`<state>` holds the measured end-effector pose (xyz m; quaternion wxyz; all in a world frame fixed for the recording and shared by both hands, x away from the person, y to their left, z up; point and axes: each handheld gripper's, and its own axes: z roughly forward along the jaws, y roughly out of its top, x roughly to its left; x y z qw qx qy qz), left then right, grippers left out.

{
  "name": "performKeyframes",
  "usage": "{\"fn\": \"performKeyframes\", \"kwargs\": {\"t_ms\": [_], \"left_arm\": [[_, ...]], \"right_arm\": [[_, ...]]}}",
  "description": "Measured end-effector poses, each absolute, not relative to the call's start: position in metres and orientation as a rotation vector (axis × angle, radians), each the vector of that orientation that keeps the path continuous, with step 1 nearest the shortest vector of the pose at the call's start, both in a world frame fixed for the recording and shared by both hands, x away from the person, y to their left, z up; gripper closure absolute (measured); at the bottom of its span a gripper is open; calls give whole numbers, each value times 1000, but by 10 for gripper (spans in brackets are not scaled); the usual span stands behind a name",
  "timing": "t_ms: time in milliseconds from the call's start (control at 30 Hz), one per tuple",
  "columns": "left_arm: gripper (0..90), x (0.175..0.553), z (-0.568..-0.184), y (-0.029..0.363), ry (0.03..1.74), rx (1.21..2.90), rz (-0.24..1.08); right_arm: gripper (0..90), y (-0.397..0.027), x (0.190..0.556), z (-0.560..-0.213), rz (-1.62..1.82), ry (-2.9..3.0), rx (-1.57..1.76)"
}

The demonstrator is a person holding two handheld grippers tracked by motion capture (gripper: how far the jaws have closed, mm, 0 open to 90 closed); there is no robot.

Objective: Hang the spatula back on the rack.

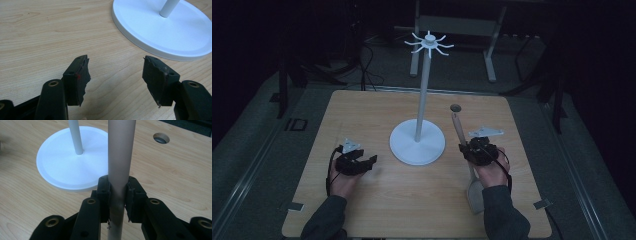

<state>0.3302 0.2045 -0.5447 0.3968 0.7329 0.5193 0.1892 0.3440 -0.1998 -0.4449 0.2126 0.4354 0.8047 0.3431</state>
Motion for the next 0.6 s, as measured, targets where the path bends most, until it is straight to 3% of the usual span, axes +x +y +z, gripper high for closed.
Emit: {"fn": "performKeyframes", "kwargs": {"t_ms": [600], "left_arm": [[381,330,-545,204,1315,1856,480]], "right_arm": [[754,-200,340,-431,1005,2177,1188]]}}
